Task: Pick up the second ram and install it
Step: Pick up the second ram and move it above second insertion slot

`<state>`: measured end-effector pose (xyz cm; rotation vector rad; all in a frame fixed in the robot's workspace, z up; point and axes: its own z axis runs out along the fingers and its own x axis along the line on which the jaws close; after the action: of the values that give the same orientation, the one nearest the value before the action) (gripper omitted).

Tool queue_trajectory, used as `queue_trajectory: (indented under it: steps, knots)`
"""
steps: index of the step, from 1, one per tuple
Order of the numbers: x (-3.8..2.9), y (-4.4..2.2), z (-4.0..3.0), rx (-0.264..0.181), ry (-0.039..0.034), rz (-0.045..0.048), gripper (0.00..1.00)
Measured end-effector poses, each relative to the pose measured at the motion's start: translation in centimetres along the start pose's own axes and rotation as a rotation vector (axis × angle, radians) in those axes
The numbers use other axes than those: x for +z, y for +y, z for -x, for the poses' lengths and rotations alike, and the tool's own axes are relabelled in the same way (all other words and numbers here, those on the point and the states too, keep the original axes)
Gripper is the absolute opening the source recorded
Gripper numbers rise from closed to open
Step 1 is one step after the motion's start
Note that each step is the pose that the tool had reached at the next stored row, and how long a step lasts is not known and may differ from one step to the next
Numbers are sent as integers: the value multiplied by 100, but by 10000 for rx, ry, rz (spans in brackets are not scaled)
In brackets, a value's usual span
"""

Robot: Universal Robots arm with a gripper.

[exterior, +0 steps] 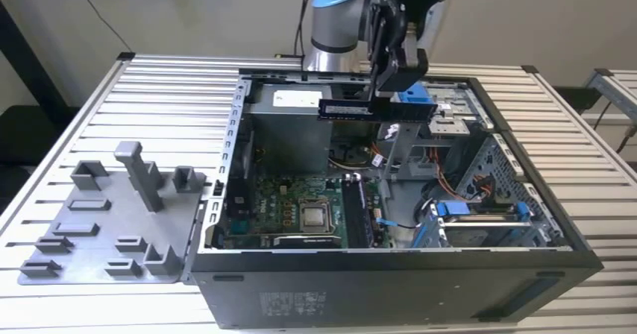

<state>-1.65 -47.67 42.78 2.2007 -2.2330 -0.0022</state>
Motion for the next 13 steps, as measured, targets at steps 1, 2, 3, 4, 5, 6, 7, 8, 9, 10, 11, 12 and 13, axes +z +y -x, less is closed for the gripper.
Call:
queue_trajectory:
  steps: [1, 2, 3, 4, 5, 6, 7, 8, 9, 10, 11, 12, 13]
  knots:
    - [0, 0, 7, 0, 1, 0, 14]
    - [0, 0, 15, 1, 0, 0, 14]
    - [0, 0, 21, 0, 0, 0, 14]
    - [0, 0, 27, 0, 1, 0, 14]
    - [0, 0, 33, 0, 0, 0, 14]
    - [0, 0, 38, 0, 1, 0, 14]
    - [0, 1, 43, 0, 0, 0, 14]
    - [0, 1, 46, 0, 1, 0, 14]
    - [0, 1, 49, 0, 1, 0, 14]
    - [-1, 1, 50, 0, 1, 0, 14]
    - [-1, 1, 54, 1, 1, 0, 14]
    - [-1, 1, 59, 1, 1, 0, 14]
    - [0, 2, 67, 1, 1, 0, 14]
